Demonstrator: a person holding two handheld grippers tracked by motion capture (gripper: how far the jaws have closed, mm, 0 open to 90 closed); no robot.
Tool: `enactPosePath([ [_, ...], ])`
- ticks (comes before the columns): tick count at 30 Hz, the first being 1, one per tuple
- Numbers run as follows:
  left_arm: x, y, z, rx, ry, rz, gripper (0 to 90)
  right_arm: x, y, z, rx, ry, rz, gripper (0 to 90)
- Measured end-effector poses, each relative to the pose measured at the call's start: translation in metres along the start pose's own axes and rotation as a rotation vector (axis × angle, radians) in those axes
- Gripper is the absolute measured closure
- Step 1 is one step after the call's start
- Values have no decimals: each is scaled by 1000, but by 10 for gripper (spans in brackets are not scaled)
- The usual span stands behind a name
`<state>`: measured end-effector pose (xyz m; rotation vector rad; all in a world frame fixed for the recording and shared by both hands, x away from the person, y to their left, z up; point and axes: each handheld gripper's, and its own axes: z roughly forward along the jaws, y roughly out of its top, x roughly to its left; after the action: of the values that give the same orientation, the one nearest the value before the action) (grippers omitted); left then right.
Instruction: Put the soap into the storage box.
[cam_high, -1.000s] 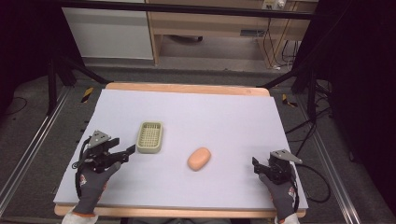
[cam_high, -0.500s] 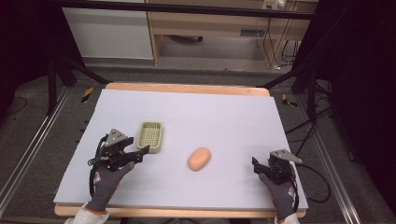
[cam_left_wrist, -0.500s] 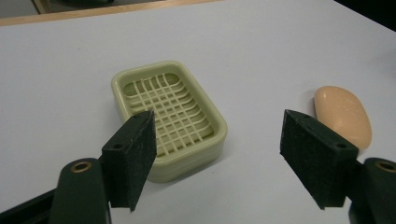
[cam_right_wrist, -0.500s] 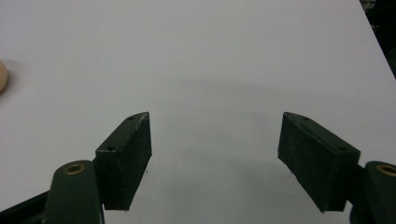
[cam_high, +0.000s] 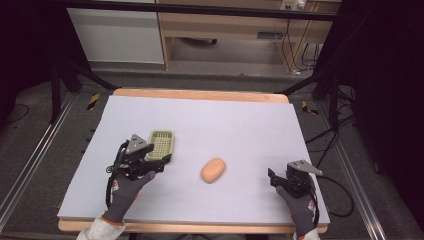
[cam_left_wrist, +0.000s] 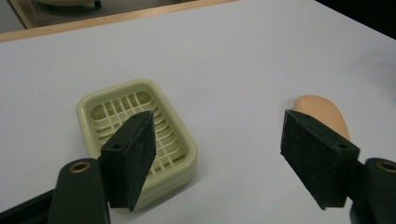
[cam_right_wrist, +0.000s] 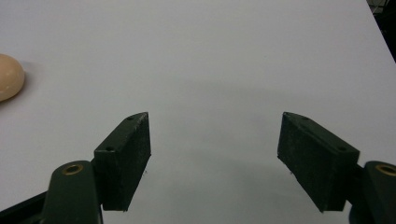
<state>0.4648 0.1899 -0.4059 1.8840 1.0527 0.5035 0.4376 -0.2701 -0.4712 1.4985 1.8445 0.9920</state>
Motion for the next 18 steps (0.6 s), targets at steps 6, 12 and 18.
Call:
enactPosePath([
  [6,-11,5,11,12,-15,18,257,0,0,0,5,7,1,260],
  [12,-22,11,20,13,-31,28,255,0,1,0,4,4,-2,260],
  [18,-31,14,27,16,-39,43,253,0,1,0,4,6,0,261],
])
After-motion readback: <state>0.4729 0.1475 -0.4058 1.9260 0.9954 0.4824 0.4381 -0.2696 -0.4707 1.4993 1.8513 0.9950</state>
